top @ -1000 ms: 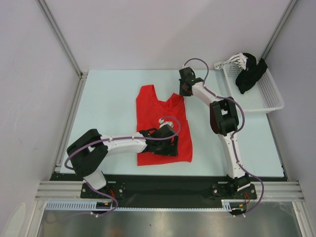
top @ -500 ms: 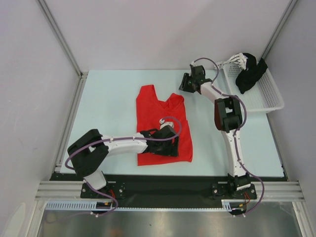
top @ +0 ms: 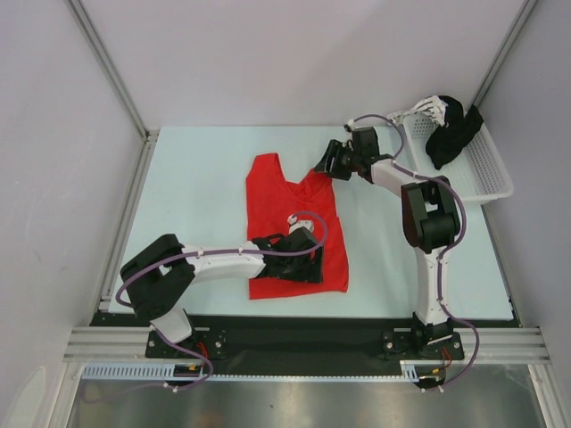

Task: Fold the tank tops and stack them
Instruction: Fold the tank top

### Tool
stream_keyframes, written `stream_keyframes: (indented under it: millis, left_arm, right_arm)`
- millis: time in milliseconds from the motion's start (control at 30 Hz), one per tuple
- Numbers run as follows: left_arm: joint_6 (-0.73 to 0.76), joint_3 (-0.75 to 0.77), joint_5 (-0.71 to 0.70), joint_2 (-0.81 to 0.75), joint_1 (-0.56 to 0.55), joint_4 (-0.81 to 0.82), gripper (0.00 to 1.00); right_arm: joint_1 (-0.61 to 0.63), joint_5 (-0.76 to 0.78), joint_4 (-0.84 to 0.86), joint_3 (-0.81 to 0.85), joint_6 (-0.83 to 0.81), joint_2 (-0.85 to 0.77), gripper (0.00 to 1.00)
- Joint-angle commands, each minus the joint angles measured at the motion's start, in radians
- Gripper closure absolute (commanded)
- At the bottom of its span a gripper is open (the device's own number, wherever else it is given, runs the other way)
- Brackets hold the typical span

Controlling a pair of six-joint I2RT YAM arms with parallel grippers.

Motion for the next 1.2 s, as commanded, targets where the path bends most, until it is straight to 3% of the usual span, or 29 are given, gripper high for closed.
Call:
stream_keyframes:
  millis: [0, 367, 533, 900, 1033, 1167]
  left_arm:
    - [-0.037, -0.038, 0.075, 0.076, -0.032, 0.049, 0.18]
    - [-0.028, 0.015, 0.075, 0.116, -0.040, -0.002, 0.19]
    - [-0.011, 0.106, 0.031, 0.193, -0.040, -0.140, 0.19]
    - [-0.023, 0.091, 0.052, 0.219, -0.042, -0.131, 0.19]
    - [-0.021, 0.094, 0.049, 0.224, -0.042, -0.134, 0.19]
    - [-0.020, 0.094, 0.052, 0.228, -0.043, -0.131, 0.19]
  right_arm:
    - [0.038, -0.031, 0.027, 0.007, 0.050, -0.048, 0.41]
    - [0.084, 0.001, -0.120, 0.145, 0.111, 0.065, 0.44]
    - [0.086, 0.024, -0.149, 0.173, 0.139, 0.115, 0.44]
    - [0.091, 0.015, -0.195, 0.243, 0.085, 0.154, 0.46]
    - [0.088, -0.028, -0.207, 0.318, 0.107, 0.223, 0.53]
    - [0.072, -0.120, -0.117, 0.376, 0.175, 0.292, 0.73]
